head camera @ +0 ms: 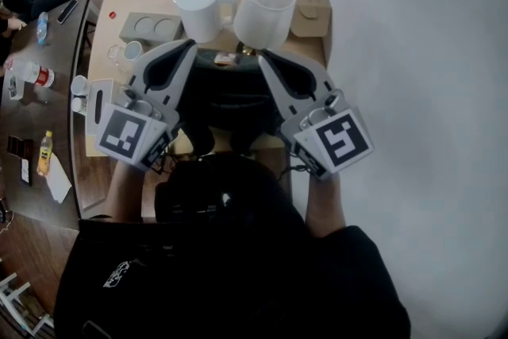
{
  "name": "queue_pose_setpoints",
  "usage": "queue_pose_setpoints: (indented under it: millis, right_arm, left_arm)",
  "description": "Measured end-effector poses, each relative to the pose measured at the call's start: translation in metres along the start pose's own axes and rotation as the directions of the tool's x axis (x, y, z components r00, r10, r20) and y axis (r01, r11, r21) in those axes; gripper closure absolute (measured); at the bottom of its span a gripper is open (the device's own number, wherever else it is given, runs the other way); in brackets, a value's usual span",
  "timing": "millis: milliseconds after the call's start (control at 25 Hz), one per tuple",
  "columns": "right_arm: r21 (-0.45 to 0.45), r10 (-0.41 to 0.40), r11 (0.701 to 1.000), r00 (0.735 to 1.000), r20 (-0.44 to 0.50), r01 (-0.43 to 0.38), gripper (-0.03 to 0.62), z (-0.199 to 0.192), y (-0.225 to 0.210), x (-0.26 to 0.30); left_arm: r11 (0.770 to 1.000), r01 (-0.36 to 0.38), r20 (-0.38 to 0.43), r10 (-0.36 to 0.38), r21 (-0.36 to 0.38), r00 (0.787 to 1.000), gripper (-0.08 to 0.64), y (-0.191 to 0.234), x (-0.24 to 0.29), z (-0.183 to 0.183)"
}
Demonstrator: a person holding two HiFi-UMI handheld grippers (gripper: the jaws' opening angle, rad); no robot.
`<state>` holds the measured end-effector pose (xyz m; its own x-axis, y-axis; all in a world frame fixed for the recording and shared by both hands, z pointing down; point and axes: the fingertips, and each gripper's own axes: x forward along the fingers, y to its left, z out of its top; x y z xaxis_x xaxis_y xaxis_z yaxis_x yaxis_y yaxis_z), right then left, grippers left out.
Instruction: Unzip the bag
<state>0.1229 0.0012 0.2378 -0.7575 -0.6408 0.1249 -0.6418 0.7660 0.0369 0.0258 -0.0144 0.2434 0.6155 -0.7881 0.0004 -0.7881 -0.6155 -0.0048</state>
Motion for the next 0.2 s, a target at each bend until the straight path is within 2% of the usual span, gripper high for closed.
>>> queue_pose_setpoints:
  millis: [200]
  right_arm:
    - [0.005,0.004,1.0,1.0,-0.004,-0.004,0.578,-0.0029,0.0008,-0.0004]
  left_arm:
    - [1.0,-0.001,-0.005,0.001,-0.001,1.0,0.558,-0.0012,-0.0002,-0.002]
